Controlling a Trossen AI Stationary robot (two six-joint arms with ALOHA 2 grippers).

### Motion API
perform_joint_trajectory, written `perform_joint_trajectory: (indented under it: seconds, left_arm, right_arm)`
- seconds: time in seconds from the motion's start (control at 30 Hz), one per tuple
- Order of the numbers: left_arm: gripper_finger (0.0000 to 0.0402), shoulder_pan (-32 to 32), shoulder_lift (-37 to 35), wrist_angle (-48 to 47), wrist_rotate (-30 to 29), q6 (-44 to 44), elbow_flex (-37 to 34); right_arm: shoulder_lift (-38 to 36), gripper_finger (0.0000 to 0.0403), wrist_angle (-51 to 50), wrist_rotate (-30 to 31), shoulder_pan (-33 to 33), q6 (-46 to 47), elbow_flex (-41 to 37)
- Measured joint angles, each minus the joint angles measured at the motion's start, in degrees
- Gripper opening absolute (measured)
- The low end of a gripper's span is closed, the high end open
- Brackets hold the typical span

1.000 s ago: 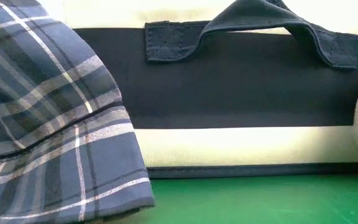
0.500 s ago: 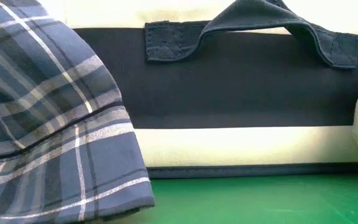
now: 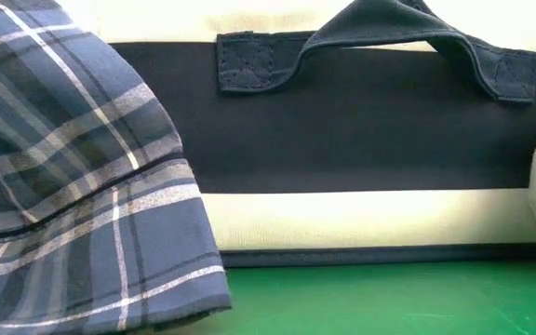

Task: Sort clothes
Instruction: Put the gray shorts into the blue laundry organizer

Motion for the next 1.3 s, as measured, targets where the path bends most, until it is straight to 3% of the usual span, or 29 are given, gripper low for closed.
perform_joint_trajectory:
  seconds: [0.37,0.6,1.03,1.3]
  left_arm:
    - [0.0262,0.0,-0.3,-0.5,0.0,-0.4,0.0]
    - [0.0262,0.0,-0.3,-2.0,0.0,-0.9,0.0]
    - [0.0262,0.0,-0.3,-7.4,0.0,-0.9,0.0]
    - [0.0262,0.0,-0.6,-8.4,0.0,-0.4,0.0]
  right_arm:
    - [8.0,0.0009,2.8,-0.3,-1.1,-1.1,0.5]
    - [8.4,0.0009,3.9,-0.3,-1.8,-0.6,0.5]
    - [-5.5,0.0009,-1.4,1.0,-1.9,1.0,0.3]
    - [-15.3,0.0009,-16.9,-4.2,0.6,5.0,0.3]
